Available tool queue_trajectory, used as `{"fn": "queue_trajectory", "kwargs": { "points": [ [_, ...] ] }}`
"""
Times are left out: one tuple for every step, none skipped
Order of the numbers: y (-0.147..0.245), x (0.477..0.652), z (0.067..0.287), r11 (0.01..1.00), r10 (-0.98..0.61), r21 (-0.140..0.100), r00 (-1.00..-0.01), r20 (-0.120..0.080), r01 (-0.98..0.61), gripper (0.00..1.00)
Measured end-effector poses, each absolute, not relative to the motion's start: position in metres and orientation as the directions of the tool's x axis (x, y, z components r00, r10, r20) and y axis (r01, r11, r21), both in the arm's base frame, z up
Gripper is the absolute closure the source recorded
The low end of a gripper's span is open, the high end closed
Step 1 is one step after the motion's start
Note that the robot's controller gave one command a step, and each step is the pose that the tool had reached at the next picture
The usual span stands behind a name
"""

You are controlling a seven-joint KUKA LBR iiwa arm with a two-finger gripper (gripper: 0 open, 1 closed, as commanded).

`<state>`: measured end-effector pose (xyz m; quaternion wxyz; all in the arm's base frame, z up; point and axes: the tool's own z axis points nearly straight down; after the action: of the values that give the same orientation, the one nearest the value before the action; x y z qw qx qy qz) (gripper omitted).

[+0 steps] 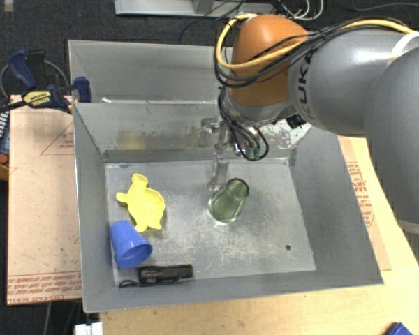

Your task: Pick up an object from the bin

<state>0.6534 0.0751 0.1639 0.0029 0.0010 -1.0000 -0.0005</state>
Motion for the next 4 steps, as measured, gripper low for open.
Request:
{"fn": "queue_trajectory", "kwargs": {
  "points": [
    [0.075,0.655,0.169,1.000,0.000,0.002,-1.000,-0.002,0.000,0.00],
    [0.171,0.637,0.130,0.964,-0.268,0.003,-0.964,0.002,-0.268,0.00],
    [0.221,0.618,0.136,0.760,-0.649,0.001,-0.760,-0.006,-0.649,0.00],
    [0.202,0.615,0.098,0.594,-0.805,0.005,-0.594,0.000,-0.805,0.00]
  ]
}}
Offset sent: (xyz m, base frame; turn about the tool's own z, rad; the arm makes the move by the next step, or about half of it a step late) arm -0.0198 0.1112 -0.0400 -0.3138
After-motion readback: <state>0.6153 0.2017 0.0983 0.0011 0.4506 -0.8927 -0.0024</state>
